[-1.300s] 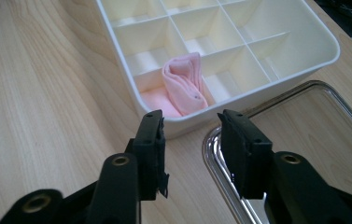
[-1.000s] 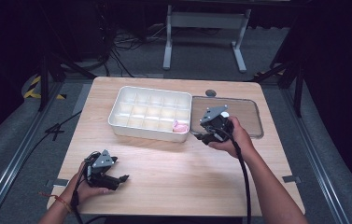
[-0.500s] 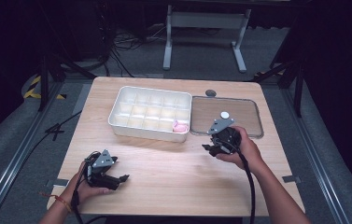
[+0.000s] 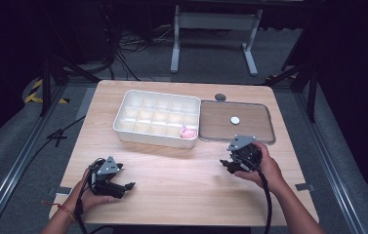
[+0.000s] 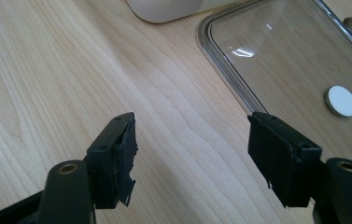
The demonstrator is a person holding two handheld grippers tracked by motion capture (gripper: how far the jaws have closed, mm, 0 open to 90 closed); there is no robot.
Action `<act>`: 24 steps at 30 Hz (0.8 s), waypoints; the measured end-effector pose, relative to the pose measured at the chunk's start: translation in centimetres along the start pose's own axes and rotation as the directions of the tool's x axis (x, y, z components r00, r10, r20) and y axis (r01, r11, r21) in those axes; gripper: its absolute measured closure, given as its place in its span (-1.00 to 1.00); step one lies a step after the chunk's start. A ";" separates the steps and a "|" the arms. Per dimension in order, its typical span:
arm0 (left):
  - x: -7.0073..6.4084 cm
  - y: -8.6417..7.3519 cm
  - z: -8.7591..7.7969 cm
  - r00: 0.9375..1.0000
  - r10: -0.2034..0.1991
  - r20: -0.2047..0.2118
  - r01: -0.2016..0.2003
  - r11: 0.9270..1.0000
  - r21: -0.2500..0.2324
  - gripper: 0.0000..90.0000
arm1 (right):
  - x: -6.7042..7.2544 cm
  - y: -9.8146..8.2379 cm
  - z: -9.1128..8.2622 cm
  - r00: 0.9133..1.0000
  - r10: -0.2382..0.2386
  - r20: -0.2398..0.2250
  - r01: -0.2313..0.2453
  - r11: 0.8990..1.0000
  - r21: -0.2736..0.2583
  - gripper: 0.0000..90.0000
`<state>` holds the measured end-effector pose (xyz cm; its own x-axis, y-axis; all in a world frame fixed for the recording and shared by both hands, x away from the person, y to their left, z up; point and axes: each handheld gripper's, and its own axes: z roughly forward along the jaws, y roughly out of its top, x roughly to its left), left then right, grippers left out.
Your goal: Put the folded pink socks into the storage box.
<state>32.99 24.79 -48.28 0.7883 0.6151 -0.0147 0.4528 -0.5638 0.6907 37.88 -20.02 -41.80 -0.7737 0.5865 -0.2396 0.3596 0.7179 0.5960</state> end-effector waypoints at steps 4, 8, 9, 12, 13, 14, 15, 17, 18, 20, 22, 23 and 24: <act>0.0 0.0 0.0 1.000 -0.001 -0.001 0.001 1.000 0.000 -0.65 | 0.3 -1.0 -0.4 1.000 -0.003 0.002 0.003 1.000 -0.013 -0.32; 0.0 0.0 0.0 1.000 -0.001 -0.001 0.001 1.000 -0.001 -0.65 | 0.4 -1.9 -0.6 1.000 0.005 -0.003 -0.005 1.000 -0.024 -0.32; 0.0 0.0 0.0 1.000 -0.001 -0.002 0.001 1.000 -0.001 -0.65 | 0.5 -2.2 -0.6 1.000 0.002 -0.001 -0.002 1.000 -0.025 -0.32; 0.0 0.0 0.0 1.000 -0.001 -0.002 0.001 1.000 -0.001 -0.65 | 0.8 -3.2 -0.9 1.000 0.005 -0.003 -0.005 0.999 -0.053 -0.32; 0.0 0.0 0.0 1.000 -0.001 -0.002 0.001 1.000 -0.001 -0.65 | 0.8 -3.5 -1.0 1.000 0.006 -0.004 -0.006 0.998 -0.061 -0.32; 0.0 0.0 0.0 1.000 -0.001 -0.002 0.001 1.000 -0.001 -0.65 | 0.8 -3.5 -1.0 1.000 0.006 -0.004 -0.006 0.998 -0.061 -0.32; 0.0 0.0 0.0 1.000 -0.002 -0.002 0.002 1.000 -0.001 -0.65 | 0.8 -3.8 -1.1 1.000 0.011 -0.003 -0.011 0.998 -0.068 -0.32; 0.0 0.0 0.0 1.000 -0.002 -0.002 0.002 1.000 -0.001 -0.65 | 0.9 -4.4 -1.3 1.000 0.019 0.017 -0.018 0.997 -0.071 -0.33; 0.0 0.0 0.0 1.000 -0.002 -0.003 0.002 1.000 -0.001 -0.65 | 0.9 -4.7 -1.3 1.000 0.022 0.020 -0.021 0.997 -0.073 -0.31; 0.0 0.0 0.0 1.000 -0.003 -0.003 0.003 1.000 -0.001 -0.65 | 0.8 -5.2 -1.5 0.999 0.030 0.012 -0.029 0.997 -0.077 -0.31; 0.0 0.0 0.0 1.000 -0.004 -0.004 0.004 1.000 -0.001 -0.65 | 0.9 -5.8 -1.8 0.999 0.048 0.009 -0.047 0.995 -0.084 -0.31; 0.0 0.0 0.0 1.000 -0.004 -0.003 0.004 1.000 -0.001 -0.65 | 0.8 -6.0 -1.9 0.999 0.048 0.009 -0.047 0.995 -0.087 -0.32; 0.0 0.0 0.0 1.000 -0.003 -0.004 0.003 1.000 0.000 -0.65 | 0.8 -6.3 -2.0 0.999 0.053 0.012 -0.052 0.995 -0.090 -0.32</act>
<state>32.97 24.75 -48.28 0.7855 0.6187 -0.0141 0.4550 -0.5618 0.6909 33.98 -24.85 -44.26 -0.7471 0.6284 -0.2166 0.3508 0.6496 0.6745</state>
